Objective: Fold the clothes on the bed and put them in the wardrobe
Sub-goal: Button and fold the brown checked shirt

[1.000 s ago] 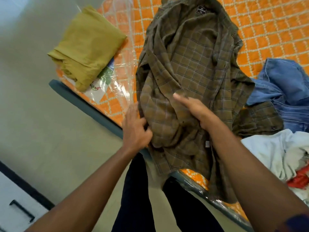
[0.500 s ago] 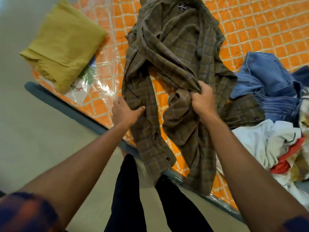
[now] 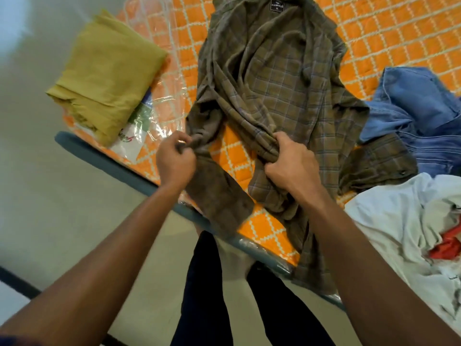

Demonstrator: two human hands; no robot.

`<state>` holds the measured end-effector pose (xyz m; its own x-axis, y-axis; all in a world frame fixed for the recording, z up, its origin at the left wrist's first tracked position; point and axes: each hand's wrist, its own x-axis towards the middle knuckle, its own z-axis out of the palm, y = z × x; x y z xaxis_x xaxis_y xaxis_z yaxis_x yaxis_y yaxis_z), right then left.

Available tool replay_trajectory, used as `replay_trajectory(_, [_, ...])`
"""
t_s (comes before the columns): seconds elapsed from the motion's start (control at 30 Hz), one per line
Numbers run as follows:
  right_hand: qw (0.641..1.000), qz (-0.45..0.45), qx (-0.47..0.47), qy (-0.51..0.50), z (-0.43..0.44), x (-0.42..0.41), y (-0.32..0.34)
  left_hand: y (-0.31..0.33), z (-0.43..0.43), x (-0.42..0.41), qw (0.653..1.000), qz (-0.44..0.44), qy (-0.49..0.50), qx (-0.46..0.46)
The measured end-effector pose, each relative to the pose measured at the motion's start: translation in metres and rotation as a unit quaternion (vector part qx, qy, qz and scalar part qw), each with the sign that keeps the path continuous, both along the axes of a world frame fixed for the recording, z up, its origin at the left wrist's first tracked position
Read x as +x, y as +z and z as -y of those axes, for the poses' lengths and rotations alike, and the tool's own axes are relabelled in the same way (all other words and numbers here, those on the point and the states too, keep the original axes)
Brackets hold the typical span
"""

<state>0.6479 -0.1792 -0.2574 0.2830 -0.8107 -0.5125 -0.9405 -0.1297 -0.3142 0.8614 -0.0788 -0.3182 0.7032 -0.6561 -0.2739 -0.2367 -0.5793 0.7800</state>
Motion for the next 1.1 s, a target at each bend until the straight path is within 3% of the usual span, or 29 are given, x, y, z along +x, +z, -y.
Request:
replay_trajectory(0.07, [1.0, -0.02, 0.004, 0.013, -0.018, 0.007, 0.017, 0.024, 0.003, 0.04, 0.995, 0.062, 0.055, -0.051])
replay_trajectory(0.17, [0.998, -0.002, 0.03, 0.058, -0.06, 0.033, 0.032, 0.062, 0.017, 0.081, 0.984, 0.145, 0.045, -0.093])
replay_trajectory(0.27, [0.994, 0.044, 0.076, 0.065, -0.089, 0.065, 0.031, 0.082, 0.043, 0.09, 0.986, 0.136, -0.001, -0.095])
replay_trajectory(0.33, [0.979, 0.107, 0.166, 0.06, -0.093, 0.083, 0.029, 0.08, 0.057, 0.09, 0.992, 0.112, -0.059, 0.008])
replay_trajectory(0.37, [0.959, 0.148, 0.233, 0.068, -0.094, 0.092, 0.028, 0.075, 0.06, 0.09, 0.981, 0.127, -0.101, 0.106])
replay_trajectory(0.43, [0.902, 0.208, 0.355, 0.127, -0.094, 0.102, 0.023, 0.064, 0.054, 0.087, 0.916, 0.205, -0.18, 0.293])
replay_trajectory(0.47, [0.891, 0.212, 0.37, 0.157, -0.09, 0.102, 0.017, 0.057, 0.049, 0.083, 0.895, 0.242, -0.193, 0.321])
replay_trajectory(0.53, [0.929, 0.19, 0.284, 0.14, -0.075, 0.09, -0.001, 0.044, 0.036, 0.065, 0.893, 0.296, -0.181, 0.286])
replay_trajectory(0.6, [0.979, 0.161, 0.123, 0.007, -0.051, 0.055, -0.022, 0.028, 0.018, 0.041, 0.904, 0.3, -0.18, 0.244])
replay_trajectory(0.7, [0.988, 0.094, -0.048, -0.108, -0.027, -0.026, -0.051, 0.008, -0.019, 0.006, 0.899, 0.308, -0.21, 0.231])
replay_trajectory(0.77, [0.991, 0.103, -0.047, -0.075, -0.031, -0.072, -0.066, 0.0, -0.044, -0.02, 0.887, 0.335, -0.259, 0.184])
replay_trajectory(0.83, [0.994, 0.107, -0.02, 0.016, -0.051, -0.101, -0.074, -0.004, -0.062, -0.048, 0.884, 0.306, -0.321, 0.151])
replay_trajectory(0.93, [0.989, -0.004, -0.014, 0.149, -0.091, -0.12, -0.082, -0.02, -0.08, -0.081, 0.84, 0.277, -0.418, 0.205])
replay_trajectory(1.0, [0.987, -0.045, -0.043, 0.15, -0.109, -0.122, -0.091, -0.032, -0.08, -0.081, 0.829, 0.268, -0.419, 0.255])
replay_trajectory(1.1, [0.99, -0.034, -0.087, 0.108, -0.102, -0.117, -0.098, -0.034, -0.06, -0.065, 0.828, 0.257, -0.433, 0.246])
